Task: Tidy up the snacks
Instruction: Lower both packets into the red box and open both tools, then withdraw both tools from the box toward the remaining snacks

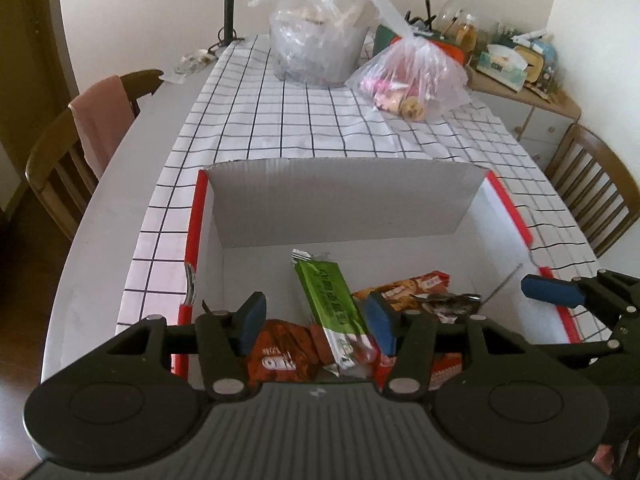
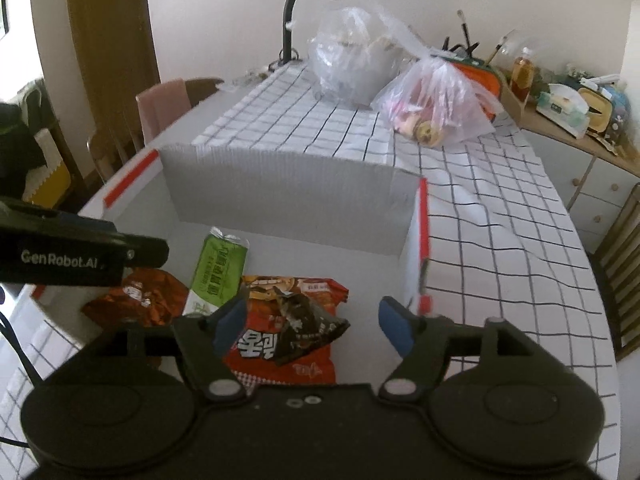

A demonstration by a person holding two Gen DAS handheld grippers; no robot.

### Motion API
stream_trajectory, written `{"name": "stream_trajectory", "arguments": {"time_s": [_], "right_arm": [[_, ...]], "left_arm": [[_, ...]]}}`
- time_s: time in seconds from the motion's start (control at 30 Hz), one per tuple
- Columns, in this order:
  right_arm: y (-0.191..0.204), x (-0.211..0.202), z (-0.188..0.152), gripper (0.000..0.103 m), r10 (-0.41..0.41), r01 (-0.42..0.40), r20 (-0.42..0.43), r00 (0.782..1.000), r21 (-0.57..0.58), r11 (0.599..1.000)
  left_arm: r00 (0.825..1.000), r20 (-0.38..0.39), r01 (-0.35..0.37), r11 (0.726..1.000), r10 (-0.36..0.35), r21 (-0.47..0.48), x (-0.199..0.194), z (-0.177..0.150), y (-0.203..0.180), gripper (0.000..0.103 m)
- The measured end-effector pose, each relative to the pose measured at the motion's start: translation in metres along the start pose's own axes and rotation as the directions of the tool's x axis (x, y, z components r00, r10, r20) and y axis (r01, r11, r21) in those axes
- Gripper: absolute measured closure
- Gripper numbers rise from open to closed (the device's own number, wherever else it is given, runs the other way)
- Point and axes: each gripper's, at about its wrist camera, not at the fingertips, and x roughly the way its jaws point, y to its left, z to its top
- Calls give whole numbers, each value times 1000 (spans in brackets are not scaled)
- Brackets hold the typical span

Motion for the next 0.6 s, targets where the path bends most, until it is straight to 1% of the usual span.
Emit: {"name": "stream_trajectory", "arguments": {"time_s": [0.1,0.2,0.27,0.5,0.57,0.6], "right_arm": [[-2,-20,-3,23,8,-8,29,1000,9,1000],[-5,-39,-8,21,23,-24,52,998,16,1000],[-6,-52,-13,16,28,-30,68,997,15,999],[-11,-86,-33,12,58,-61,100,993,30,998],[-13,-93,-40,11,65,-68,105,992,28,997],[-13,-97,-43,11,66,-69,107,992,27,997]], "left_arm": [[1000,21,6,1000,-6,3,-15,-5,-5,48],[998,53,19,1000,-20,7,-32,-12,-10,43],[997,71,29,1000,-30,8,-43,-16,-13,40],[994,102,46,999,-49,29,-76,-36,-28,39],[992,113,55,998,-58,34,-85,-43,-30,33],[991,122,56,998,-60,34,-90,-47,-32,32]]}}
